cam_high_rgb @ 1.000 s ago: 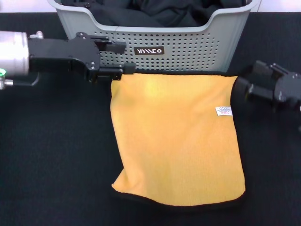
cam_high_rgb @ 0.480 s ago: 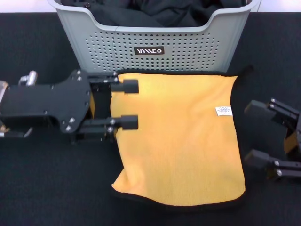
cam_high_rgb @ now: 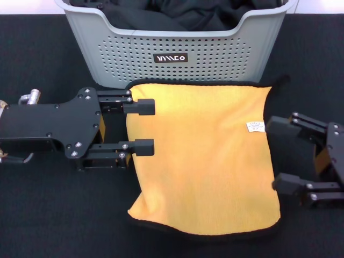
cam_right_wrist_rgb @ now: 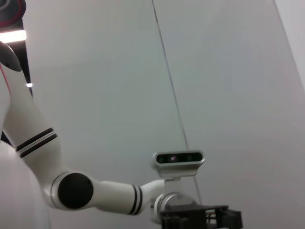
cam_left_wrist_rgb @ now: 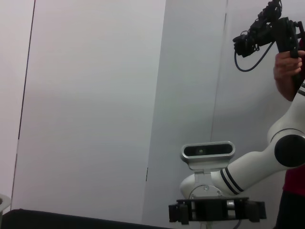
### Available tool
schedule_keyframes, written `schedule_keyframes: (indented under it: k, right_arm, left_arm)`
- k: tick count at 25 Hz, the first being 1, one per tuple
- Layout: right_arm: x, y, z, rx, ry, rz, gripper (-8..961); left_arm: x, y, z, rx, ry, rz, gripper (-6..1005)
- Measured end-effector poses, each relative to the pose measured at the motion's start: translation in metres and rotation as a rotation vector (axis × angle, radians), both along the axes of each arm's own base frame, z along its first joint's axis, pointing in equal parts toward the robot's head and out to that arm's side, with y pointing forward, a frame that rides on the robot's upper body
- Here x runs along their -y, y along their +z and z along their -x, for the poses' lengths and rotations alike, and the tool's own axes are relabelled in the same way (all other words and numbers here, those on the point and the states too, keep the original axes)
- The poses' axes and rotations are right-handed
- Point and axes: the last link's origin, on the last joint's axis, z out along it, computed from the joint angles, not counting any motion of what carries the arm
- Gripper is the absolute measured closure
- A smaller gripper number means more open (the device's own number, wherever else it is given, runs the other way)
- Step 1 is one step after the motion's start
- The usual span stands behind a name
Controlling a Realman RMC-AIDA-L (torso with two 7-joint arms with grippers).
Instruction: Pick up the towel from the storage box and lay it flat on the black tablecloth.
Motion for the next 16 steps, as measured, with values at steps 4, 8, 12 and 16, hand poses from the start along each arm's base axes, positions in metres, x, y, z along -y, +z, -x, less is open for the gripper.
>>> schedule_keyframes:
  k: [4, 8, 12, 16]
  right_arm:
    - [-0.006, -0.007, 0.004, 0.030, 0.002, 0.015, 67]
    - [-0.011, -0.014, 0.007, 0.062, 0.000, 0.029, 67]
    - [-0.014, -0.017, 0.010, 0.073, 0.005, 0.034, 67]
    - [-0.016, -0.019, 0.014, 0.075, 0.018, 0.044, 67]
  left_arm:
    - [0.000, 0.000, 0.001, -0.001, 0.001, 0.000, 369]
    - [0.000, 0.000, 0.001, 0.000, 0.002, 0.001, 369]
    - [0.001, 0.000, 0.002, 0.004, 0.009, 0.002, 369]
    - [0.002, 0.001, 0.004, 0.007, 0.018, -0.001, 369]
